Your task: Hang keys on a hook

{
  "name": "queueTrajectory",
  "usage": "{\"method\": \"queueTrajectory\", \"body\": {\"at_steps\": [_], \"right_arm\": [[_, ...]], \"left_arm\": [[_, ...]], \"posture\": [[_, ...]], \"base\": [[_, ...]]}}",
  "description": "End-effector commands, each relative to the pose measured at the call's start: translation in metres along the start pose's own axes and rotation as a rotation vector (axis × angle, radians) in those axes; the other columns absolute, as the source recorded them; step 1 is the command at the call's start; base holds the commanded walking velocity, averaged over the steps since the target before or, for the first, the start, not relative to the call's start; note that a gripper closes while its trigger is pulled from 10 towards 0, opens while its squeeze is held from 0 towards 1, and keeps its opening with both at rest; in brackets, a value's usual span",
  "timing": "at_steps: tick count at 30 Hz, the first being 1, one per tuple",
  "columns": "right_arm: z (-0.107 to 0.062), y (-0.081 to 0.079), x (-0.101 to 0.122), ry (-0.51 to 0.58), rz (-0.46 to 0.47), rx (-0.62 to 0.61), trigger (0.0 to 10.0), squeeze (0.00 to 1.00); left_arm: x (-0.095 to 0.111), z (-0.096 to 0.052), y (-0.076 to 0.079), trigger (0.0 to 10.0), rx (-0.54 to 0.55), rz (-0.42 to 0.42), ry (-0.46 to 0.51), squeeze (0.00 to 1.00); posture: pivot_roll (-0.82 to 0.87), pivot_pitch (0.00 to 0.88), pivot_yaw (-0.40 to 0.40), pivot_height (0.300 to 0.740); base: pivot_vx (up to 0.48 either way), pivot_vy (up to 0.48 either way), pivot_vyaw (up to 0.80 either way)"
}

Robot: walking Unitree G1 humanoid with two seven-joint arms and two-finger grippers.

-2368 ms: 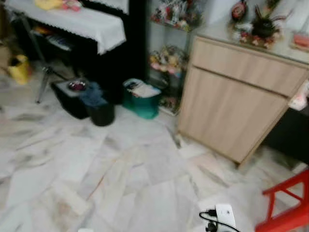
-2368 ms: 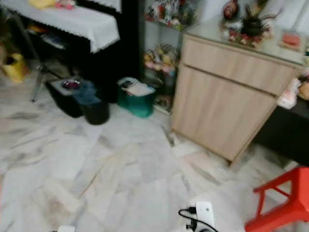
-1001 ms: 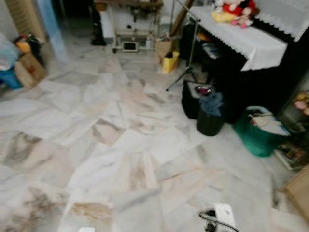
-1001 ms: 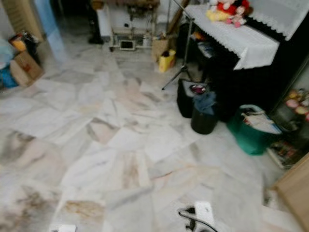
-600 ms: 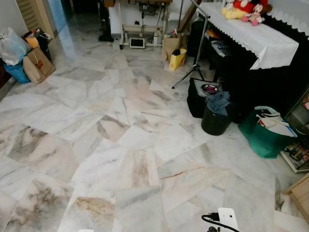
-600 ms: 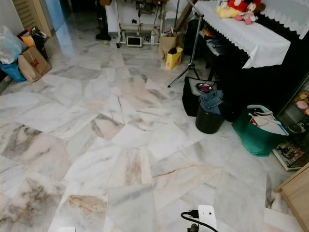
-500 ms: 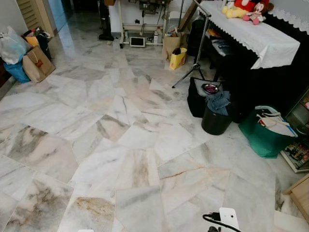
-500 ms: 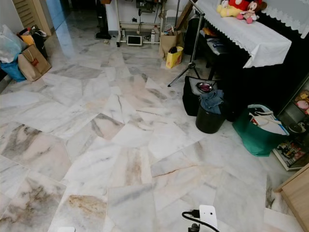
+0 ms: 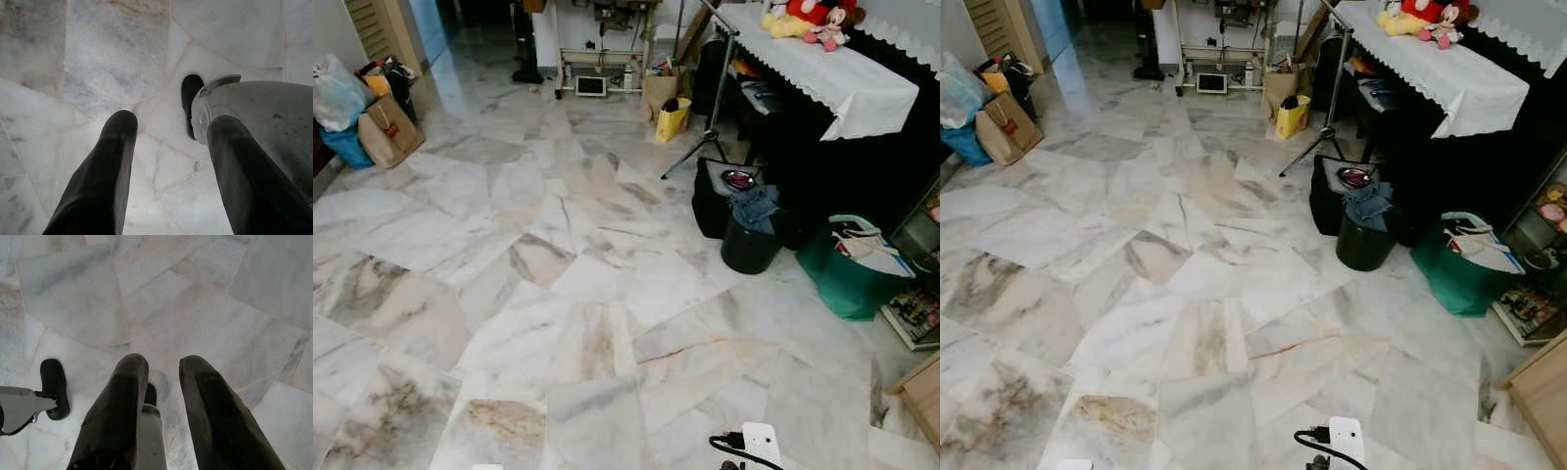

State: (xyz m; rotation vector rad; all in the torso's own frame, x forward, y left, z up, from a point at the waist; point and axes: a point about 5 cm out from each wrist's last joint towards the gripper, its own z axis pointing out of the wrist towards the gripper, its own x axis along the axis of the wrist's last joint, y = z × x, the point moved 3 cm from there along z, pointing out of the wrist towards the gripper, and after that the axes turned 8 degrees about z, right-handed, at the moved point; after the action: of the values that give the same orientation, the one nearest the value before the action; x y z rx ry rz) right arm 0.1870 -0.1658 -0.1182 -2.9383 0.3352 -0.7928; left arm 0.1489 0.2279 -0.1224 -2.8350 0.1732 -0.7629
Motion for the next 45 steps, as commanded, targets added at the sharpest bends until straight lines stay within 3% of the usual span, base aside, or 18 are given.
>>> {"method": "queueTrajectory", "body": {"at_steps": [1,26,30,45], "right_arm": [[0.0,0.003,0.002,-0.001,-0.007,-0.011,10.0,0.0],[0.0,0.003,0.002,-0.001,-0.007,-0.011,10.0,0.0],[0.001,0.0,0.016,0.041,-0.007,0.007,10.0,0.0],[0.001,-0.001,0.021,0.048,-0.014,0.006,10.0,0.0]], "left_arm": [[-0.002,0.0,0.001,10.0,-0.007,0.005,-0.006,0.0],[-0.002,0.0,0.001,10.0,-0.007,0.005,-0.006,0.0],[-0.002,0.0,0.002,10.0,-0.012,0.004,-0.005,0.0],[0.003,0.001,0.004,10.0,-0.017,0.013,0.004,0.0]], "posture": [[0.03,0.0,-0.066,0.74],[0.03,0.0,-0.066,0.74],[0.03,0.0,-0.07,0.74],[0.03,0.0,-0.071,0.74]], "base": [[0.0,0.0,0.0],[0.0,0.0,0.0],[0.0,0.0,0.0],[0.0,0.0,0.0]]}}
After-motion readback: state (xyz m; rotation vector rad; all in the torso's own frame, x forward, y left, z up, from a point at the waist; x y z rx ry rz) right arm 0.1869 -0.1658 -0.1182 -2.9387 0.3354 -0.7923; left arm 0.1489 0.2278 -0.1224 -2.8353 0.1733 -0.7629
